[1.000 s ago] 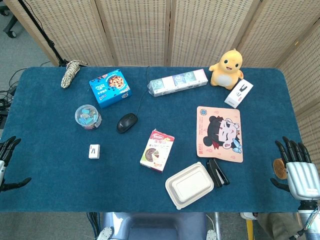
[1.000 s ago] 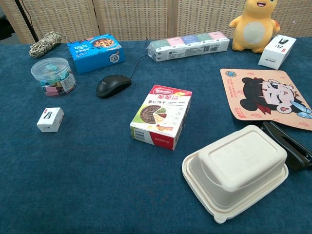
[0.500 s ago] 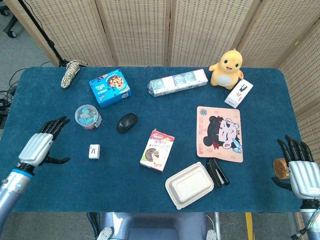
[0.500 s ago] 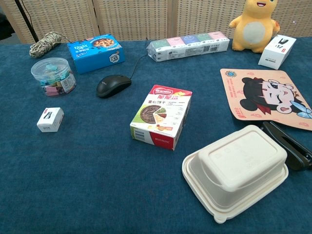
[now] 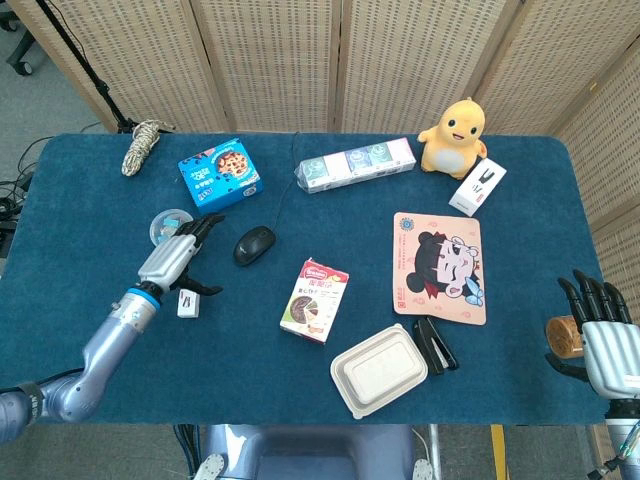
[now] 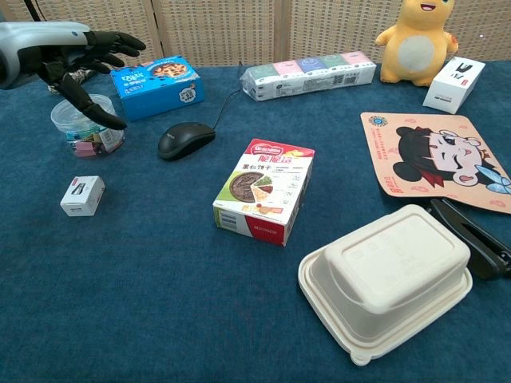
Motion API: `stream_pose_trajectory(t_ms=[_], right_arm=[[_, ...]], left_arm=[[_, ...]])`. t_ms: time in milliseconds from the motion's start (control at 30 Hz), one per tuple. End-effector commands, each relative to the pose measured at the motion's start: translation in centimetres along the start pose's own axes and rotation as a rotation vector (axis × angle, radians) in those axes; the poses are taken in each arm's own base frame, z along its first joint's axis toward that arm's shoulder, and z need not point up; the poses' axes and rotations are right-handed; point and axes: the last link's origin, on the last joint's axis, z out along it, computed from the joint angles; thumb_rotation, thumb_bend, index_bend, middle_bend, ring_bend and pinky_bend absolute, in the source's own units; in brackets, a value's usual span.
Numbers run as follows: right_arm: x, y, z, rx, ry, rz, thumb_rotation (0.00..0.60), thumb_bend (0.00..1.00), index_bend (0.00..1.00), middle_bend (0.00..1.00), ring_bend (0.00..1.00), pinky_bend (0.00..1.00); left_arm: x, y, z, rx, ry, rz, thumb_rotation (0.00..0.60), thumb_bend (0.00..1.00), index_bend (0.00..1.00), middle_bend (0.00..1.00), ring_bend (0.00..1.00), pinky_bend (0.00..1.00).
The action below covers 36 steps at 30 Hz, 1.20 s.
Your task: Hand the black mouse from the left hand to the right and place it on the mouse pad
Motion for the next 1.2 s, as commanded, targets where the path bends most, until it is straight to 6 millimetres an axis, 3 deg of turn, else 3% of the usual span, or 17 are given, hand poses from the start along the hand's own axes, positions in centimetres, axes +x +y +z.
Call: stream_pose_trajectory(t_ms=[33,433,1200], right_arm=[[0.1,0.1,0.0,0.001,0.0,0.004,0.6,0.0,0.0,0.0,0.0,0.0],[0.4,0.4,0.1,-0.002,0.003,0.02,0.6,0.0,0.0,0.0,0.0,0.0],[0.2,1.4,1.0,-0.047,-0.011,0.035,0.6,0.0,0.0,0.0,0.0,0.0]], left_arm=[[-1.0,1.4,2.1,0.019,-0.035,-0.05,0.6,0.06,0.0,0.0,0.0,0.0],[-4.0,1.5,5.0,0.067,-0.053,-0.109,0.6,0.06,0.0,0.0,0.0,0.0],[-7.6,0.6,9.7,0.185,-0.061,-0.213,0.6,0.12,0.0,0.0,0.0,0.0]])
